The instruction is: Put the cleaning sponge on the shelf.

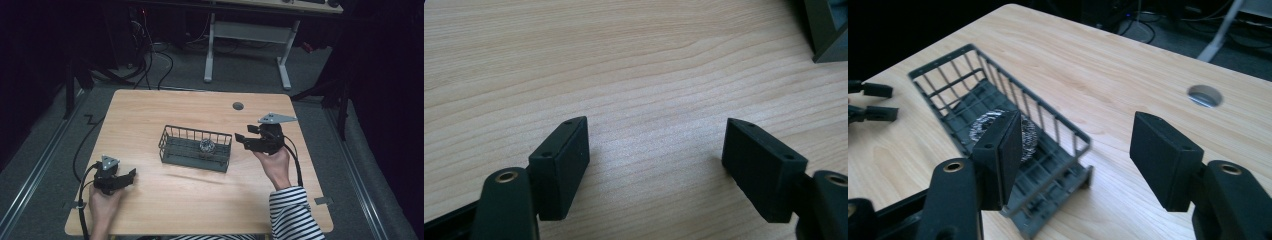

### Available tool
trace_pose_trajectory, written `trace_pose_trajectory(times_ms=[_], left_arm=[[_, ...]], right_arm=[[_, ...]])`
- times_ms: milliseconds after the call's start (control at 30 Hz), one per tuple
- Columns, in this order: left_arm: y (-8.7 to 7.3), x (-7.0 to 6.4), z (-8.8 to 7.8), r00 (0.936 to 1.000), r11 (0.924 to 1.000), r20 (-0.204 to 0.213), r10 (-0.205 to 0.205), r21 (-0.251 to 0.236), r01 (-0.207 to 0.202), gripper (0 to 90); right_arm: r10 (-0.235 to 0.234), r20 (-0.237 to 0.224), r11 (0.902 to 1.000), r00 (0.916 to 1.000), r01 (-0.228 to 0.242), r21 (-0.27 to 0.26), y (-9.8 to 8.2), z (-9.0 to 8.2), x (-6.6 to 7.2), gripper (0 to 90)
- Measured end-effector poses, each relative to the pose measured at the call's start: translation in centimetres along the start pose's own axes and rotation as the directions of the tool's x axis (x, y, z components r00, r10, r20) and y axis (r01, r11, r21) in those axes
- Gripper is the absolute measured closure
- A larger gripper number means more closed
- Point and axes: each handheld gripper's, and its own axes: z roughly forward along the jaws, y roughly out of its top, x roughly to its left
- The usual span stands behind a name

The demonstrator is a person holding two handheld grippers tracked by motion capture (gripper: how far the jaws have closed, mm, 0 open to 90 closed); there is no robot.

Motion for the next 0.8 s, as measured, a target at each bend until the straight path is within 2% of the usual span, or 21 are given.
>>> trace_pose_trajectory(times_ms=[267, 433, 567, 800], left_arm=[[0.0, 0.0, 0.0, 1.0, 1.0, 0.0, 0.001, 0.0, -0.001, 27.4], [0.0, 0.0, 0.0, 1.0, 1.0, 0.0, 0.0, 0.0, 0.0, 27.4], [0.0, 0.0, 0.0, 1.0, 1.0, 0.0, 0.0, 0.0, 0.0, 27.4], [0.0, 0.0, 0.0, 1.0, 1.0, 0.0, 0.0, 0.0, 0.0, 27.4]], right_arm=[[0.045, 0.037, 0.9987, 0.9983, -0.044, -0.025, -1.5, -2.0, -1.7, 39.1], [0.045, 0.055, 0.9981, 0.9975, -0.043, -0.045, -1.8, -3.2, -2.1, 39.3], [0.05, 0.061, 0.9976, 0.9969, -0.047, -0.052, -2.2, -3.6, -2.2, 39.7], [0.076, 0.074, 0.9965, 0.9944, -0.073, -0.042, -4.3, -3.8, -2.8, 39.8]])
